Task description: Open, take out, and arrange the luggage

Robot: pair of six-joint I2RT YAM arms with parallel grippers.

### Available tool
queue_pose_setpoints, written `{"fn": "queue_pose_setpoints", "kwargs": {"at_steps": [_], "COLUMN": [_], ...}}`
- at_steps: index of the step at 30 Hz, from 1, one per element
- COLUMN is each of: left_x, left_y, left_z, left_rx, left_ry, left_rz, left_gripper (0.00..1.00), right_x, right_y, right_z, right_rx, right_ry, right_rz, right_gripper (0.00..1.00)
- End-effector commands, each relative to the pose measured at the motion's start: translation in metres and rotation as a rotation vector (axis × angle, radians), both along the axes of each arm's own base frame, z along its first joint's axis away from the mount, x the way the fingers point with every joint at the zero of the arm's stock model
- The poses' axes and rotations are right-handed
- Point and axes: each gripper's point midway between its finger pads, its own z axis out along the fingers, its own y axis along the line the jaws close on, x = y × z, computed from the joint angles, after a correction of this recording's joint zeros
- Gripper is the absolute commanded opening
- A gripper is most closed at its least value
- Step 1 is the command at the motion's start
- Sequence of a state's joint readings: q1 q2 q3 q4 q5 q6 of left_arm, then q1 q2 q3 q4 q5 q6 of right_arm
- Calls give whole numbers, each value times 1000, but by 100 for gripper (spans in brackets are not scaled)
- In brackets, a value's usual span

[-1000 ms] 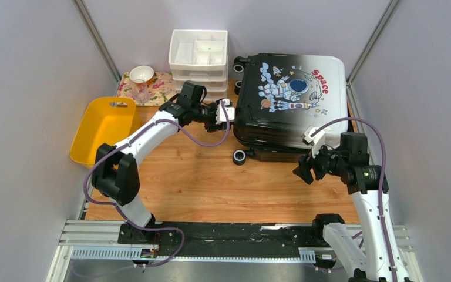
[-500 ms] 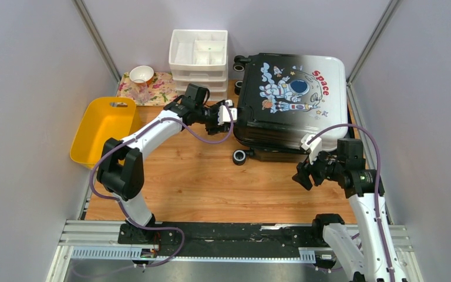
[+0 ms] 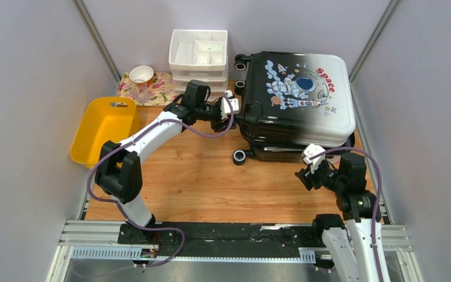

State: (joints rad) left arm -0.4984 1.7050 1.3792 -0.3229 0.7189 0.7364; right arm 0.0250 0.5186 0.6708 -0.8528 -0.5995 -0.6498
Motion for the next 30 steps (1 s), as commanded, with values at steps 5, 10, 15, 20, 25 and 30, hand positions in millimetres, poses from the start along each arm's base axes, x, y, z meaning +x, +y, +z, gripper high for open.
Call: {"fn": "queue_pose_setpoints", "kwargs": {"at_steps": [5,10,15,20,25,30], "left_x": [22,41,49,44,36,28], "left_y": [-9,-3,-3,-2,21,94], "left_z": [144,170,180,173,173,145], "left_rx": [-339,-443,-474,-459,-483,-556], "left_ry": [-140,-119,-87,-38,42,112], "left_rz": [133,223,238,237,317,606], "left_gripper": [0,0,0,26,79,81], "right_x": [50,76,115,156,194,221], "right_y": [-13,-8,-7,-16,-21,-15], "right_z": [45,52,82,149,196,236], "right_rx": [5,31,56,98,150,196], "right_ry": [-395,-417,-564,-741,-789,-838], "right_rz": [-111,-110,-177,-305,-385,-383], "right_gripper": [54,53,57,66,66,67]}}
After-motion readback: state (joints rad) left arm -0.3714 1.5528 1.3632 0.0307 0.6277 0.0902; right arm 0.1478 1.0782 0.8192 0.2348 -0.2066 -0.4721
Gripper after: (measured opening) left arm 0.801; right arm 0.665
